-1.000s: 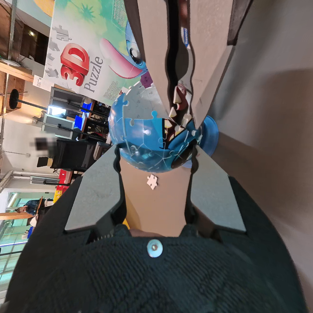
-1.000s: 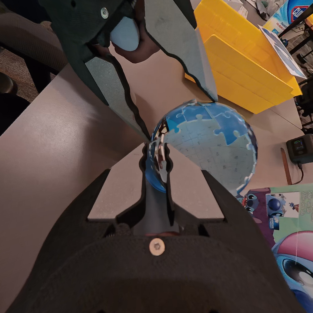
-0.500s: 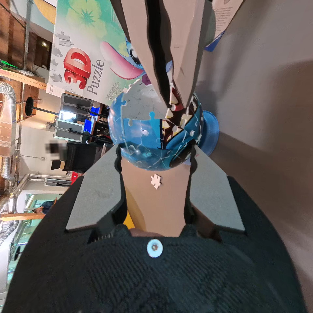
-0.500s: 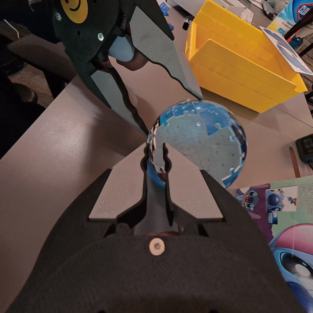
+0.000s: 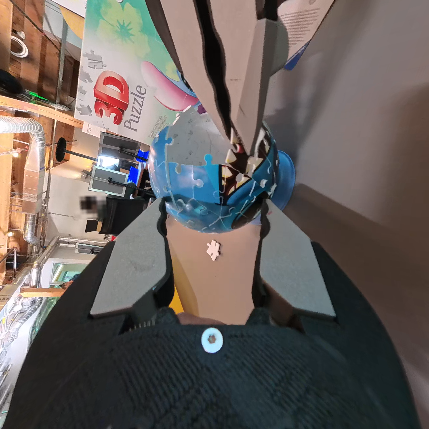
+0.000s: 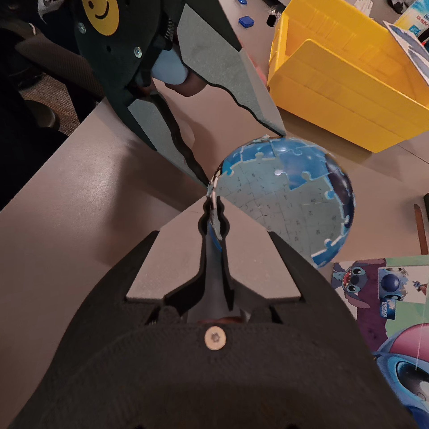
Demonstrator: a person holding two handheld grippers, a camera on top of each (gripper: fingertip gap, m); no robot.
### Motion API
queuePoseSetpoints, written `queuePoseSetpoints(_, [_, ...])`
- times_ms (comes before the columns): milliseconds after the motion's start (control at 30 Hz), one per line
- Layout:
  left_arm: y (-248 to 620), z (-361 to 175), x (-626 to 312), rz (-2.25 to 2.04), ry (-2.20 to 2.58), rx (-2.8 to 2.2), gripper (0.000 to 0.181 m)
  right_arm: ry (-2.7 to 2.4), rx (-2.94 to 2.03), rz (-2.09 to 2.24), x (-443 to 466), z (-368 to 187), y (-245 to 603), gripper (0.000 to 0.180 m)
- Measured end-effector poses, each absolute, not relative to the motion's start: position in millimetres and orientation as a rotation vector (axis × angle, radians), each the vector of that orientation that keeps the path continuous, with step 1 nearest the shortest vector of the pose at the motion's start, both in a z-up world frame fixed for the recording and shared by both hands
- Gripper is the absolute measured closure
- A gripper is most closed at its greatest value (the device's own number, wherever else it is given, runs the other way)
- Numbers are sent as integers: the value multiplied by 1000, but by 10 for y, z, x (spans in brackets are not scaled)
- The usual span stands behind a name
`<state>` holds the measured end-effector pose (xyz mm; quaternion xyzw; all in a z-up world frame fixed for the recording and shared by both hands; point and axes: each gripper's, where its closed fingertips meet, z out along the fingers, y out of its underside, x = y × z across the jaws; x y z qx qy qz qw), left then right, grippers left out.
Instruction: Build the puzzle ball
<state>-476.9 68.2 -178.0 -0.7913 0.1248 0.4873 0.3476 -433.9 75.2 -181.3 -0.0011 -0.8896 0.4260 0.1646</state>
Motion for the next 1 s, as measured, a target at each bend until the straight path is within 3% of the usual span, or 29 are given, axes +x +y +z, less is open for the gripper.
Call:
queuePoseSetpoints(533, [678, -1801, -4714, 1340, 354, -1998, 105, -2547, -49, 1290, -4368, -1756, 780, 180])
queuePoseSetpoints(767, [326, -1844, -4718, 1286, 229, -2040, 99, -2482, -15, 1178, -4136, -1680, 1042, 180])
queuePoseSetpoints(1000, [-13, -2052, -4964, 1143, 40, -2109, 98, -2491, -189, 981, -4026, -2111, 1485, 180])
